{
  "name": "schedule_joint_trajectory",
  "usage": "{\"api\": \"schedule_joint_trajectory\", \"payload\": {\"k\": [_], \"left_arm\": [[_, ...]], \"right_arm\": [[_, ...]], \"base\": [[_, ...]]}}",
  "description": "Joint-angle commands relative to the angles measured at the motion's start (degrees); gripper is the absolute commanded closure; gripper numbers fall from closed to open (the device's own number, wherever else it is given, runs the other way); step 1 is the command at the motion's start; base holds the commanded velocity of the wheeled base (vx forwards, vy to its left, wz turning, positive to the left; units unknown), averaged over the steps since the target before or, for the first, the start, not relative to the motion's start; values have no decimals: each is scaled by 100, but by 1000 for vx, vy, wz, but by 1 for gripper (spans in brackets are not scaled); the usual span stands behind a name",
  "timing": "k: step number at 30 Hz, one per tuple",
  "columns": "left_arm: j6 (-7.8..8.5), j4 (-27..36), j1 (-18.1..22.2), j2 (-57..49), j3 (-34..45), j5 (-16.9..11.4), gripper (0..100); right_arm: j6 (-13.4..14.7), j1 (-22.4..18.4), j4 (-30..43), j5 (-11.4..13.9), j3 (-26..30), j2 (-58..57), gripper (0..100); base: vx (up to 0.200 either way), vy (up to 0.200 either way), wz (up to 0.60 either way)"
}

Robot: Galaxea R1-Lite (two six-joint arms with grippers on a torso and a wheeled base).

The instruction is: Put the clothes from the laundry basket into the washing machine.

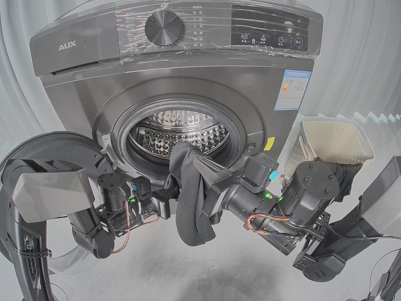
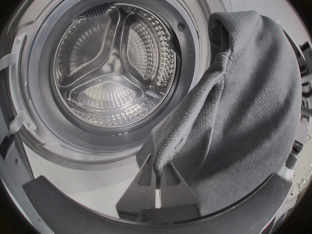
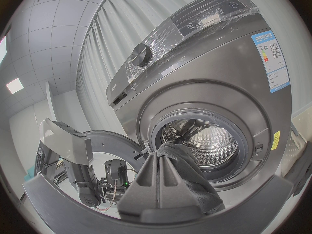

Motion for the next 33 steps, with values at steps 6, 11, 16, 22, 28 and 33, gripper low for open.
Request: {"api": "schedule_joint_trajectory", "payload": {"k": [6, 11, 16, 22, 28, 33], "left_arm": [[-15, -471, 6, 123, 54, -32, 100], [38, -489, 41, 79, 221, -32, 100], [-6, -498, 15, 44, 238, -41, 0], [-15, -498, 6, 35, 115, -41, 0], [-15, -498, -29, 52, 36, -49, 0], [-23, -498, -109, 114, -140, -32, 0]], "right_arm": [[-1, -14, -56, 1, 20, 27, 100], [-1, -14, -74, 1, 11, 36, 100], [-1, -32, -65, 1, 20, 36, 100], [-1, -41, -65, 1, 20, 27, 100], [-1, -23, -65, 1, 20, 36, 100], [-1, -6, -65, 1, 20, 36, 100]], "base": [[0, 0, 0], [0, 0, 0], [0, 0, 0], [0, 0, 0], [0, 0, 0], [0, 0, 0]]}}
